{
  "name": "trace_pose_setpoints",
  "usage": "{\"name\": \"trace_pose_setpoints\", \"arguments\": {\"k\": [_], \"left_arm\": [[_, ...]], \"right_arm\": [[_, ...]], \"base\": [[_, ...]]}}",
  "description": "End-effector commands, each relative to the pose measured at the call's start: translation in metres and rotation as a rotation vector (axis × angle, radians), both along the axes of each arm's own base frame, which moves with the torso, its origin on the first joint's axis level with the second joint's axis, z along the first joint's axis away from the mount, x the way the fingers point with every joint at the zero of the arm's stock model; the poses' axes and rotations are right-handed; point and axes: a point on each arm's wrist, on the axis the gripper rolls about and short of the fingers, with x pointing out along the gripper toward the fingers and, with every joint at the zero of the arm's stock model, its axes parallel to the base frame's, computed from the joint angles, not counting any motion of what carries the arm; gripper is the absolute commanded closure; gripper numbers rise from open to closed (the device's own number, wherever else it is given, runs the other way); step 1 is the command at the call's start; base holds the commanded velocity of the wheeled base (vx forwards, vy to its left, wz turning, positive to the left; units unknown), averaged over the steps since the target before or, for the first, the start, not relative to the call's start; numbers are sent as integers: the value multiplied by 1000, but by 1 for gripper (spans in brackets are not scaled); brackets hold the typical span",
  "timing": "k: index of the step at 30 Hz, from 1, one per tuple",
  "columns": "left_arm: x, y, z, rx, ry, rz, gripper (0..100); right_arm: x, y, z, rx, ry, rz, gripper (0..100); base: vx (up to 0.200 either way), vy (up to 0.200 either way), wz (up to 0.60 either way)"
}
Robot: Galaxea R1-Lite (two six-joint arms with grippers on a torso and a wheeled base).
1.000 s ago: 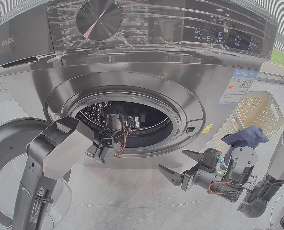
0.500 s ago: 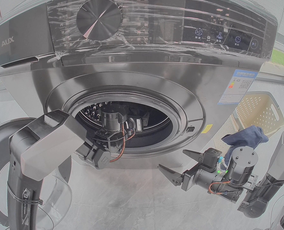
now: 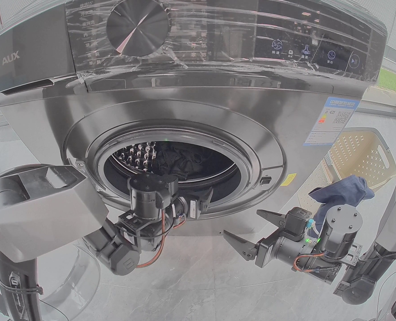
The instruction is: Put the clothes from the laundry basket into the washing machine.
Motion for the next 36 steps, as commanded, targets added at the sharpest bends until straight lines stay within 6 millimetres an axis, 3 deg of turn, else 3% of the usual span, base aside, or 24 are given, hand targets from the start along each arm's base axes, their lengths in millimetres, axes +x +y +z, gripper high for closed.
{"name": "trace_pose_setpoints", "arguments": {"k": [1,8,14,17,23,28,36], "left_arm": [[-46,11,3,-15,-21,-57,0],[-100,35,1,-22,-7,-149,0],[-138,67,35,-96,-36,-150,0],[-155,83,45,-106,-57,-147,0],[-179,107,56,-130,-89,-126,0],[-190,130,71,-172,-159,-65,0],[-216,158,79,-141,-130,-20,0]], "right_arm": [[-7,-5,5,5,-3,13,0],[-13,-12,4,-5,9,10,0],[-28,-34,29,38,-59,-18,0],[-38,-48,29,30,-51,-43,0],[-51,-81,25,-2,-18,-130,0],[-57,-102,41,29,-71,-217,0],[-93,-130,52,1,-43,-261,0]], "base": [[0,0,0],[0,0,0],[0,0,0],[0,0,0],[-200,0,0],[-200,0,0],[-175,0,0]]}}
